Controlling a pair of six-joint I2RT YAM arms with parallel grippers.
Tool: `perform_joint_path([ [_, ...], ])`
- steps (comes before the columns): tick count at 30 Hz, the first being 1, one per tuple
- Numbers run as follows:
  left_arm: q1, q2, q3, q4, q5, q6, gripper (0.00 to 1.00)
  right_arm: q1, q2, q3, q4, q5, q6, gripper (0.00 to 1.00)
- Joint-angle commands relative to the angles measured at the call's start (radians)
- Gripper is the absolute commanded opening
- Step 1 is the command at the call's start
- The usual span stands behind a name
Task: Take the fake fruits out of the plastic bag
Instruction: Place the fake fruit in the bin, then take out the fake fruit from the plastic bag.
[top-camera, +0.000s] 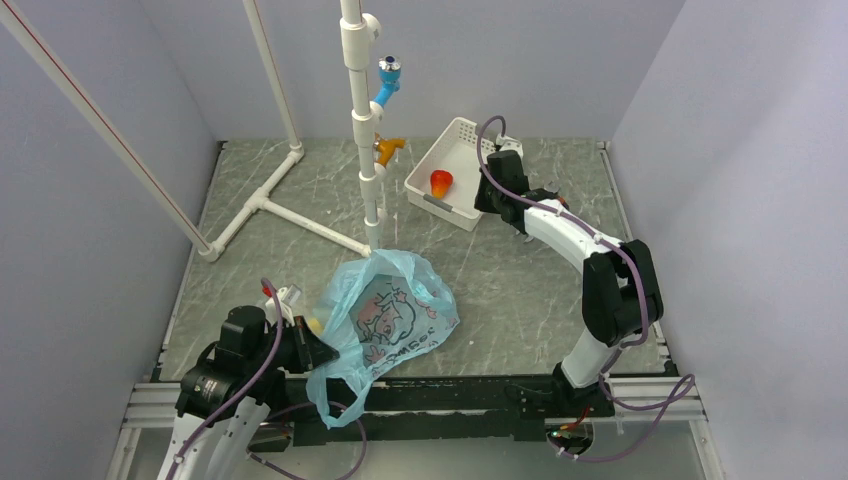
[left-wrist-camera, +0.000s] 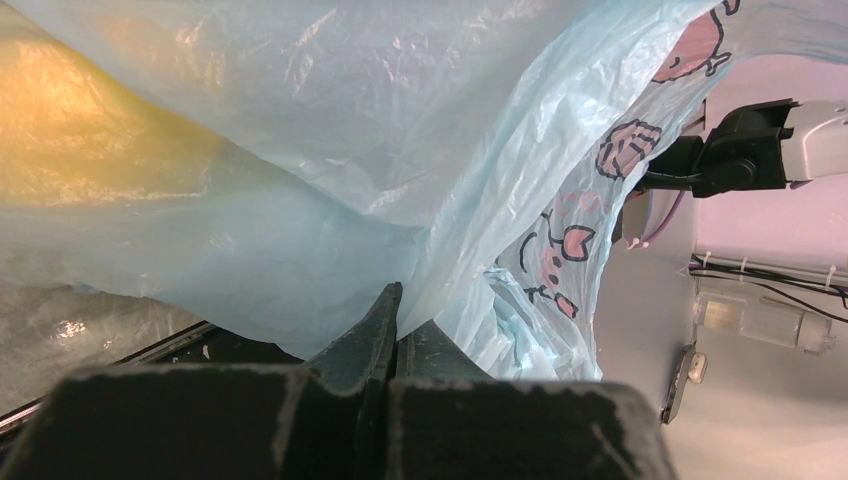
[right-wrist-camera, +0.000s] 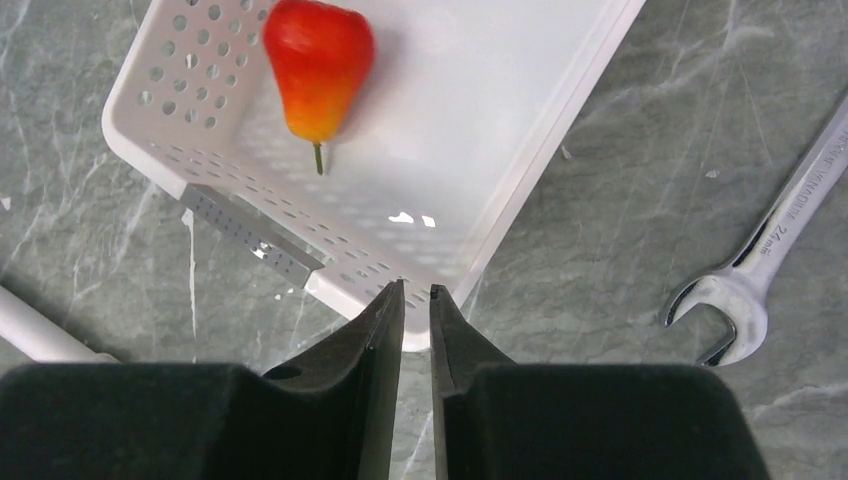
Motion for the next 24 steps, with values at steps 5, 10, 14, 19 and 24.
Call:
perform_joint_path([
  [5, -0.001, 0.01, 0.003, 0.036, 0.008, 0.0, 0.0, 0.066, -0.182, -0.031, 0.012, -0.073, 0.005, 0.25],
  [10, -0.001, 0.007, 0.002, 0.037, 0.008, -0.003, 0.0, 0.149, -0.317, -0.097, -0.007, -0.092, -0.05, 0.34],
  [14, -0.001, 0.009, 0.003, 0.037, 0.009, -0.001, 0.0, 0.207, -0.472, -0.155, 0.026, -0.192, -0.099, 0.35],
  [19, -0.002, 0.011, 0.003, 0.036, 0.009, -0.001, 0.0, 0.331, -0.644, -0.213, 0.104, -0.28, -0.159, 0.43],
  [24, -0.001, 0.012, 0.005, 0.034, 0.0, -0.006, 0.0, 0.521, -0.708, -0.187, 0.163, -0.375, -0.184, 0.48],
])
